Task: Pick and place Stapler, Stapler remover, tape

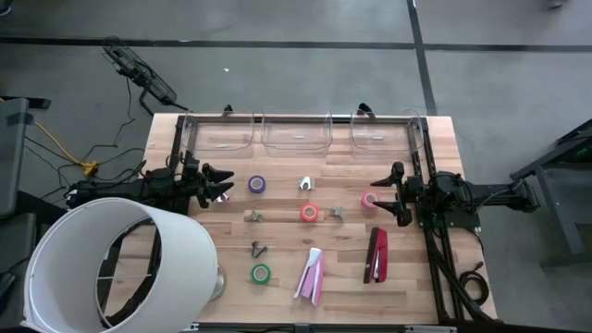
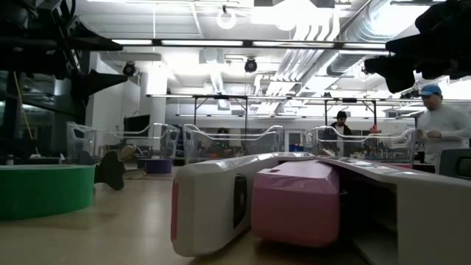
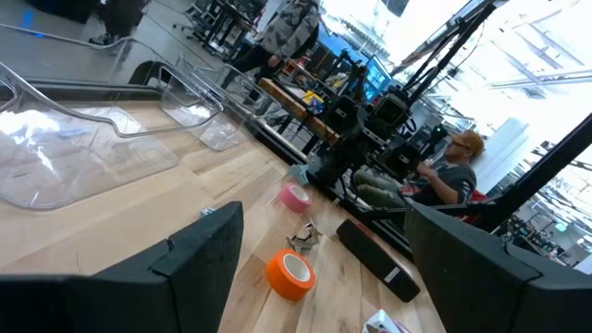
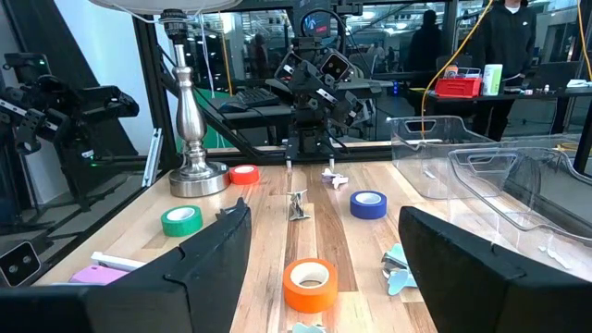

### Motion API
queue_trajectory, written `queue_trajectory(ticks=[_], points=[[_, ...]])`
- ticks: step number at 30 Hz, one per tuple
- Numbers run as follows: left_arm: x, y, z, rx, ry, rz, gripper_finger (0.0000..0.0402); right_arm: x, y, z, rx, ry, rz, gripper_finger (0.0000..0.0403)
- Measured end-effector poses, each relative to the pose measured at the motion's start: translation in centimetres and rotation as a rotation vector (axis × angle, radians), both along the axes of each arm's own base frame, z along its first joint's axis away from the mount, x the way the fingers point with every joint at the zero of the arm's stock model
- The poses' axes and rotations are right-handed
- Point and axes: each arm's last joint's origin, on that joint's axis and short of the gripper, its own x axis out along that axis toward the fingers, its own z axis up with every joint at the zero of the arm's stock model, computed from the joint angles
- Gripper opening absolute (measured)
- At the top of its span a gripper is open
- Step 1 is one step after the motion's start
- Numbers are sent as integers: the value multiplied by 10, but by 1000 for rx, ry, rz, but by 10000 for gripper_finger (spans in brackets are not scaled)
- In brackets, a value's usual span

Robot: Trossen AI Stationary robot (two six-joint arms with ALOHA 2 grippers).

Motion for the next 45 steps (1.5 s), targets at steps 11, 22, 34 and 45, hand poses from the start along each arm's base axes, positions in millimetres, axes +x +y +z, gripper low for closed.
queue_trajectory(ticks=[11,22,34,45], points=[[0,0,0,0,0,0,296,0,-1,0,-5,0,-22,267],[0,0,0,0,0,0,296,0,-1,0,-2,0,-38,267],[0,0,0,0,0,0,296,0,-1,0,107,-1,-29,267],[0,0,0,0,0,0,296,0,-1,1,159,-7,-39,267]])
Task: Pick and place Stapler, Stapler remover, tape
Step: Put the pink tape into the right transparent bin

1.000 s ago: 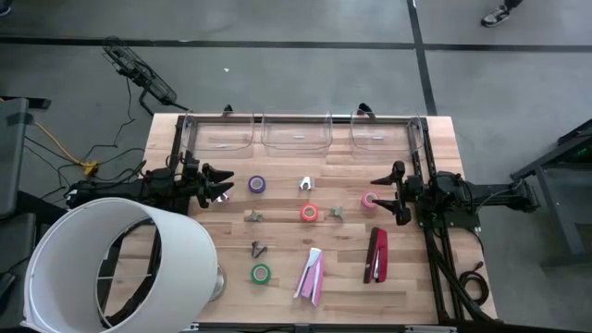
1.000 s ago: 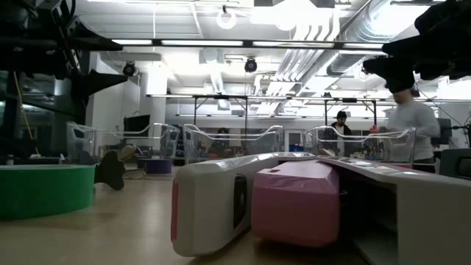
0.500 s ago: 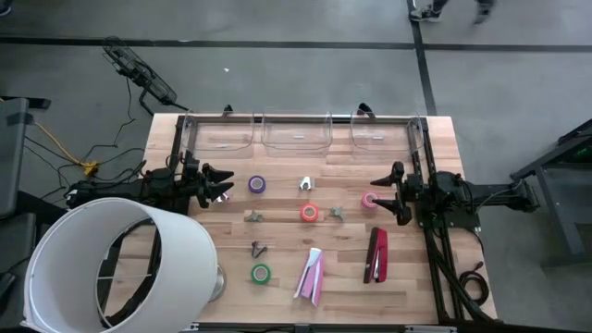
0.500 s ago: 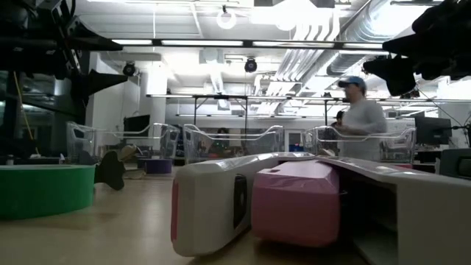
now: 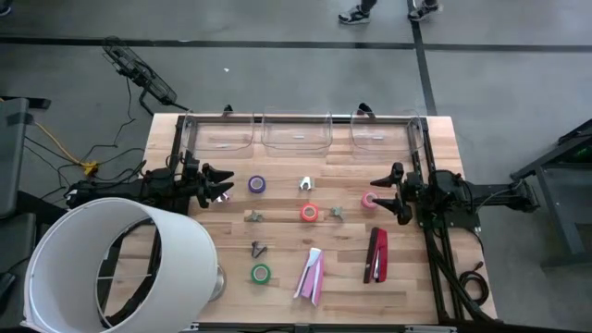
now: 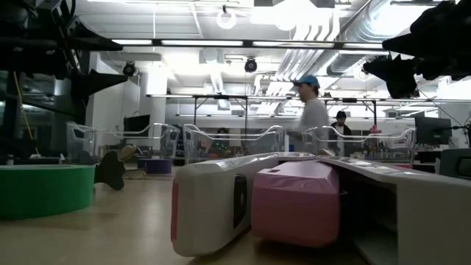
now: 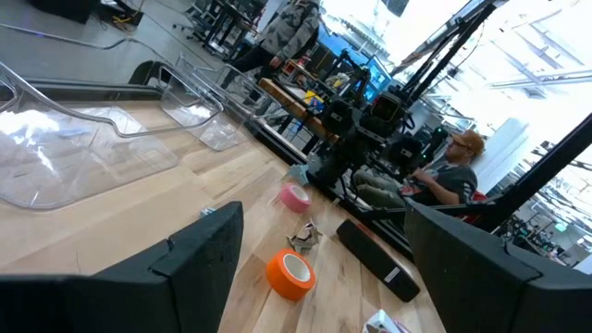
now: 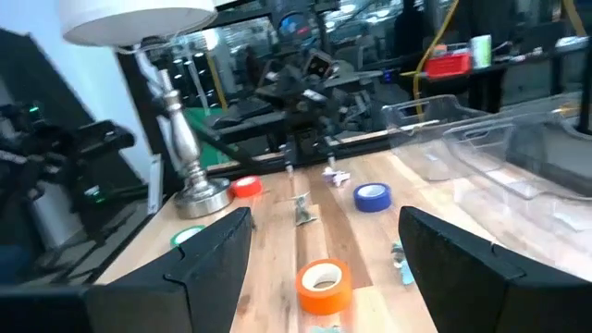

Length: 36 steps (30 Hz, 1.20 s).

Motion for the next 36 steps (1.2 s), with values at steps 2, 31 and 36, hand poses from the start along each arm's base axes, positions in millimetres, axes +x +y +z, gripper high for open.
queue_trajectory(ticks=[2,31,36], points=[[0,0,0,0,0,0,296,0,-1,0,13,-3,-34,267],[0,0,0,0,0,0,296,11,-11,94,403,607,-375,267],[0,0,0,0,0,0,296,26,-15,96,544,761,-386,267]])
